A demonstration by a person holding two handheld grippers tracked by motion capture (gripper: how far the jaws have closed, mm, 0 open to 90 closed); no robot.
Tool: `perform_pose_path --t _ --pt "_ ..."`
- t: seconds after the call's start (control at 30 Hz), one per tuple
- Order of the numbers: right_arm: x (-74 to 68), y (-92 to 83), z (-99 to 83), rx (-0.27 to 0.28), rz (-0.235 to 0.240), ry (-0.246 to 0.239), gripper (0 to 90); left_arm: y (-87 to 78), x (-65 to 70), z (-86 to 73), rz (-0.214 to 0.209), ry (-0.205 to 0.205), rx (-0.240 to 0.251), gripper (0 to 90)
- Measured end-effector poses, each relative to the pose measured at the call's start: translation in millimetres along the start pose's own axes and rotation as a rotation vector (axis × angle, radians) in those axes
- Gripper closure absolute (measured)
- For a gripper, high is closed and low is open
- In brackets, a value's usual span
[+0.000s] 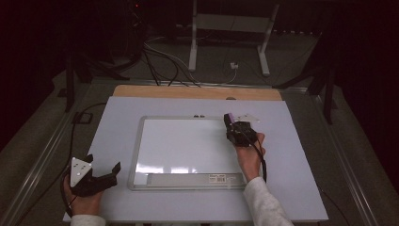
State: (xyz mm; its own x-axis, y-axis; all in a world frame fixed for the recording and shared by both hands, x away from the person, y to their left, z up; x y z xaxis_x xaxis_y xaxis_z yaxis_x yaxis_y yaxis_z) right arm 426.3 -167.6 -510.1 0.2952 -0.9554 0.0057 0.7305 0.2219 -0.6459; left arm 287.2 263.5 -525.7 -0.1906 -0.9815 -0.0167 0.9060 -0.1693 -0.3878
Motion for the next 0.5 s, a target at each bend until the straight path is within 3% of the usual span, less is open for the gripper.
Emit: perform_pose_path --t 0.5 --pt "10.7 2.8 -2.5 -0.01 -0.021 0.035 63.1 -0.2 -0.4 -0.2 0.0 -0.003 0.0 0.6"
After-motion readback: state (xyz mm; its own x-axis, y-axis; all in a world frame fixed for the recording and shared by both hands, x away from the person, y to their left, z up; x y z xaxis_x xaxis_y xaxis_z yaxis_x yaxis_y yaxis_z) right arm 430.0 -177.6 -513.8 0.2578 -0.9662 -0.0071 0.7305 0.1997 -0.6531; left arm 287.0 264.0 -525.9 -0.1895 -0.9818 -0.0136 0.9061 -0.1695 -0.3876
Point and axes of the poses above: each handheld gripper's, and its own axes: y roughly forward along the jaws, z roughly out of its top, x roughly to its right, the point moved 7 cm from there along y, roughly forward along the jaws, and after that the axes turned 4 degrees about z, right-handed, at the moved point
